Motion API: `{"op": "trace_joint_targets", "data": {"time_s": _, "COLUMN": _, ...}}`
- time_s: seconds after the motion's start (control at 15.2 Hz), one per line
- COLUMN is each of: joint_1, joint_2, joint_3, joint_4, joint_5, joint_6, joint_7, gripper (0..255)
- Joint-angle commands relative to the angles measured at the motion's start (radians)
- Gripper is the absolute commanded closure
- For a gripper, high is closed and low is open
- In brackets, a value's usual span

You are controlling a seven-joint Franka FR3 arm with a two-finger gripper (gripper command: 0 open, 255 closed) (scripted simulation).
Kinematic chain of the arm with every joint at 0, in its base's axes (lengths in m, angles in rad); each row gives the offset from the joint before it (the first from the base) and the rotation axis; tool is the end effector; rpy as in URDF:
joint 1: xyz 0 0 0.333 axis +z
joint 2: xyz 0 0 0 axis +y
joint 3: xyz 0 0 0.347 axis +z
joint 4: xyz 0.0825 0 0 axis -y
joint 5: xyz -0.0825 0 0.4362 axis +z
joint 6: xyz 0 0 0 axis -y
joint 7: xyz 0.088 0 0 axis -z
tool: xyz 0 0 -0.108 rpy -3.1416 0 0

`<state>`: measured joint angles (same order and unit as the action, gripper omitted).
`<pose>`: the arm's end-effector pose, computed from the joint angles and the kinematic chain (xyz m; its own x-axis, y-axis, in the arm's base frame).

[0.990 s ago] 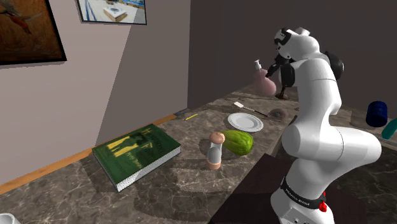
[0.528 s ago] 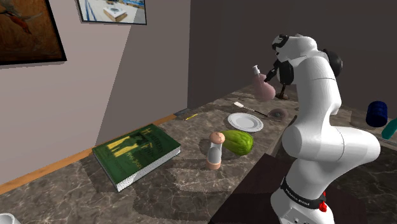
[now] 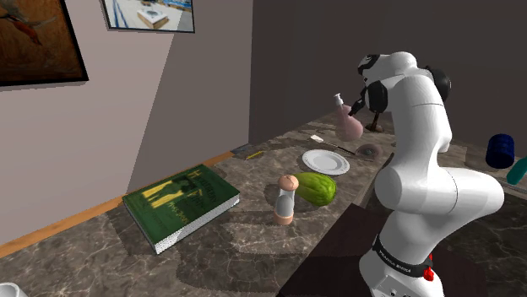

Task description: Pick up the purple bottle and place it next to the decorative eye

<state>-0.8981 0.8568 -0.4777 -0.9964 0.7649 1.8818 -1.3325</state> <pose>0.3637 -0.7740 0.3972 0.9179 -0.0728 0.3901 -0.0729 -0.9972 -0.0147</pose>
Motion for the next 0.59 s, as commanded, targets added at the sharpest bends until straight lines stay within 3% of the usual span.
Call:
{"op": "trace_joint_targets", "data": {"time_s": 0.0, "joint_1": 0.003, "joint_2": 0.003, "joint_3": 0.002, "joint_4": -0.02, "joint_5": 0.005, "joint_6": 0.022, "joint_7": -0.013, "gripper": 255}}
{"op": "trace_joint_targets", "data": {"time_s": 0.53, "joint_1": 0.012, "joint_2": 0.027, "joint_3": 0.013, "joint_4": -0.074, "joint_5": 0.024, "joint_6": 0.088, "joint_7": -0.05, "gripper": 255}}
